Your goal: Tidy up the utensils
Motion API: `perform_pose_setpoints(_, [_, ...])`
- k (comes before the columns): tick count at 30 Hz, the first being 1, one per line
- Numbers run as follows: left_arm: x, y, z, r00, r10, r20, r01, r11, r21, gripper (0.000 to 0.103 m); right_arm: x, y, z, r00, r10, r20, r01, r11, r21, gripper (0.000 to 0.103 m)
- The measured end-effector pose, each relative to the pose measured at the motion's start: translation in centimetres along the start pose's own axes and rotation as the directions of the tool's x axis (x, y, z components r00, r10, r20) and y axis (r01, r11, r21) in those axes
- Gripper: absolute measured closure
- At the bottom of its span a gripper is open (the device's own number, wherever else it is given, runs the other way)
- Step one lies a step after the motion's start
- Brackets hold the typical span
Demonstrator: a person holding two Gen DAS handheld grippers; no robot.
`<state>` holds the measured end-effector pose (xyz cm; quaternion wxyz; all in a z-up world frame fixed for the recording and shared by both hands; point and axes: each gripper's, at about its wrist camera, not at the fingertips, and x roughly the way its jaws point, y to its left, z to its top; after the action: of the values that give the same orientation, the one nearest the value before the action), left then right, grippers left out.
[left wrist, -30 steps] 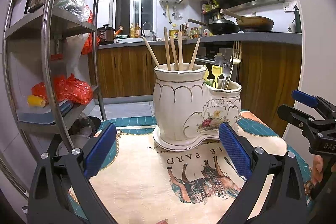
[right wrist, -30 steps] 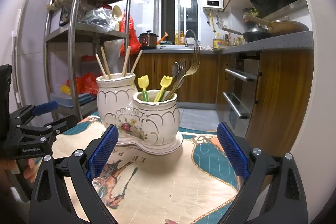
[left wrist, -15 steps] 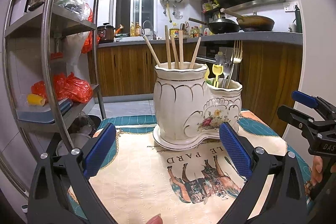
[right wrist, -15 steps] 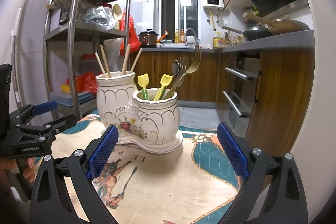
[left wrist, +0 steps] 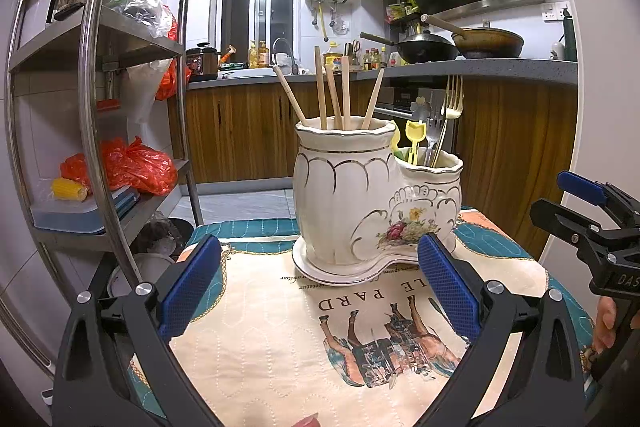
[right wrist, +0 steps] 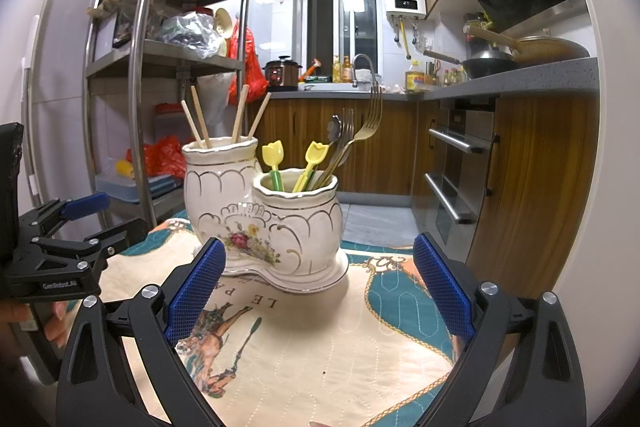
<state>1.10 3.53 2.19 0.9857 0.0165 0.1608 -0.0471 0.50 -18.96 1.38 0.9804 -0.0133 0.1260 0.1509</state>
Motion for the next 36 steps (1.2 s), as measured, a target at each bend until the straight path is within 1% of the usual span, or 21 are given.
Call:
perform_pose_setpoints(30, [0.2,-0.02,-0.02,1.0,0.007,-0.011,-0.007,1.0,-0.009,0.006,0.03,0.0,0.06,1.0,0.0,-0.003,0.0,1.0,0.001,0.009])
perform_pose_setpoints(36, [0.79,0.27,0.05,0.999,0.011,-0.046,-0.012,0.999,-0.03,0.006,0.05,0.0,0.02,1.0,0.0,-0.004,0.0,1.0,0.002,0.009])
